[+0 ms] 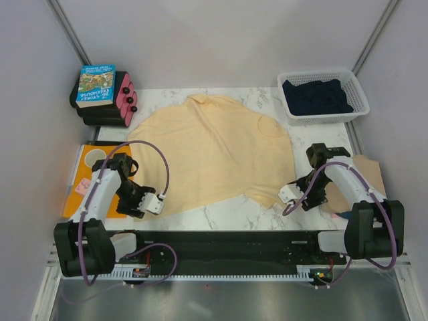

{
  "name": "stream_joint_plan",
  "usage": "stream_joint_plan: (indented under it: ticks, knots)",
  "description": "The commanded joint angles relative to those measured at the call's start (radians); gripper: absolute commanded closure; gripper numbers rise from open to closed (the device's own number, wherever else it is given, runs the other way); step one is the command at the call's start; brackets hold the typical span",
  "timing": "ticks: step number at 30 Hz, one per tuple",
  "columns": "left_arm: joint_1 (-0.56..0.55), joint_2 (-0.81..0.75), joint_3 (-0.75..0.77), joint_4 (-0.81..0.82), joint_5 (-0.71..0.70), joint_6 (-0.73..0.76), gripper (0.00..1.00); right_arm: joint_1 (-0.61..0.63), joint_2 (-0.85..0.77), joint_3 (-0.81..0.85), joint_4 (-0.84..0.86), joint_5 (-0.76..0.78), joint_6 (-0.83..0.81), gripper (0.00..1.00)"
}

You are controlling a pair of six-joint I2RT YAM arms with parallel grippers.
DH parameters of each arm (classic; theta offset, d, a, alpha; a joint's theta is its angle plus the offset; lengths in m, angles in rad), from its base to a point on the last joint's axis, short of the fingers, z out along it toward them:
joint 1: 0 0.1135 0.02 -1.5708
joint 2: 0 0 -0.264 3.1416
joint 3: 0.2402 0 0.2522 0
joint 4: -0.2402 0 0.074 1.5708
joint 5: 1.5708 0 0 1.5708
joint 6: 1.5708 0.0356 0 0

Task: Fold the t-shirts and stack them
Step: Flatten out the tshirt

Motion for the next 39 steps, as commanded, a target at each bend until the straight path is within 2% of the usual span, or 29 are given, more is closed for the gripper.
stream_joint_plan:
  ticks: [1,2,4,7,8,9,11,12,13,14,17,20,21,23,25,26,27,28,29,30,33,35,39]
  knots:
    - [0.006,-0.01,0.058,-0.223,0.001,0.226,0.21,-0.005,-0.018,0.028,-0.051,-0.009,-0.418,0.31]
    - [0.003,-0.016,0.058,-0.225,0.0,0.229,0.1,-0.003,-0.013,0.032,-0.049,-0.015,-0.418,0.3]
    - [0.003,-0.039,0.05,-0.223,-0.012,0.246,0.03,-0.005,-0.002,0.054,-0.04,-0.024,-0.41,0.29]
    - [0.004,-0.05,0.08,-0.182,0.015,0.258,0.01,-0.003,0.027,0.106,0.008,-0.07,-0.355,0.29]
    - [0.004,-0.042,0.096,-0.151,0.035,0.22,0.01,-0.003,0.045,0.124,0.034,-0.131,-0.319,0.29]
    - [0.004,-0.01,0.14,-0.116,0.097,0.183,0.01,-0.003,0.057,0.144,0.105,-0.168,-0.213,0.29]
    - [0.003,0.032,0.217,0.019,0.147,0.038,0.03,-0.003,0.105,0.216,0.165,-0.234,-0.099,0.34]
    - [0.003,0.056,0.243,0.077,0.188,-0.019,0.05,-0.003,0.123,0.242,0.23,-0.292,0.039,0.35]
    - [0.003,0.094,0.271,0.135,0.207,-0.134,0.05,-0.002,0.14,0.3,0.256,-0.321,0.101,0.37]
    - [0.006,0.119,0.336,0.21,0.224,-0.18,0.06,-0.003,0.178,0.331,0.277,-0.341,0.157,0.4]
    - [0.004,0.205,0.476,0.297,0.282,-0.34,0.05,-0.003,0.273,0.463,0.331,-0.412,0.376,0.41]
    - [-0.014,0.295,0.592,0.335,0.302,-0.461,0.02,0.003,0.396,0.618,0.363,-0.481,0.566,0.4]
    - [-0.02,0.317,0.613,0.344,0.296,-0.481,0.02,0.007,0.431,0.716,0.371,-0.495,0.612,0.39]
    - [-0.041,0.367,0.653,0.363,0.284,-0.517,0.03,0.01,0.559,0.831,0.382,-0.539,0.762,0.34]
    - [-0.066,0.392,0.667,0.392,0.261,-0.533,0.03,0.009,0.71,1.043,0.402,-0.584,0.902,0.32]
    - [-0.069,0.414,0.674,0.403,0.254,-0.538,0.03,0.01,0.766,1.119,0.423,-0.598,1.05,0.32]
    - [-0.069,0.423,0.674,0.416,0.25,-0.54,0.03,0.01,0.822,1.281,0.423,-0.618,1.099,0.33]
    - [-0.11,0.434,0.677,0.421,0.241,-0.541,0.04,0.01,0.926,1.355,0.433,-0.631,1.149,0.33]
    - [-0.121,0.443,0.677,0.43,0.231,-0.544,0.04,0.012,0.973,1.417,0.492,-0.653,1.289,0.32]
    - [-0.132,0.458,0.676,0.447,0.218,-0.549,0.04,0.013,1.01,1.497,0.543,-0.656,1.355,0.32]
    - [-0.167,0.477,0.673,0.46,0.192,-0.569,0.04,0.027,1.088,1.475,0.797,-0.65,1.563,0.3]
    - [-0.189,0.474,0.661,0.466,0.17,-0.578,0.04,0.044,1.102,1.426,0.959,-0.627,1.604,0.29]
    - [-0.21,0.443,0.624,0.489,0.139,-0.589,0.04,0.076,1.136,1.336,1.11,-0.593,1.667,0.31]
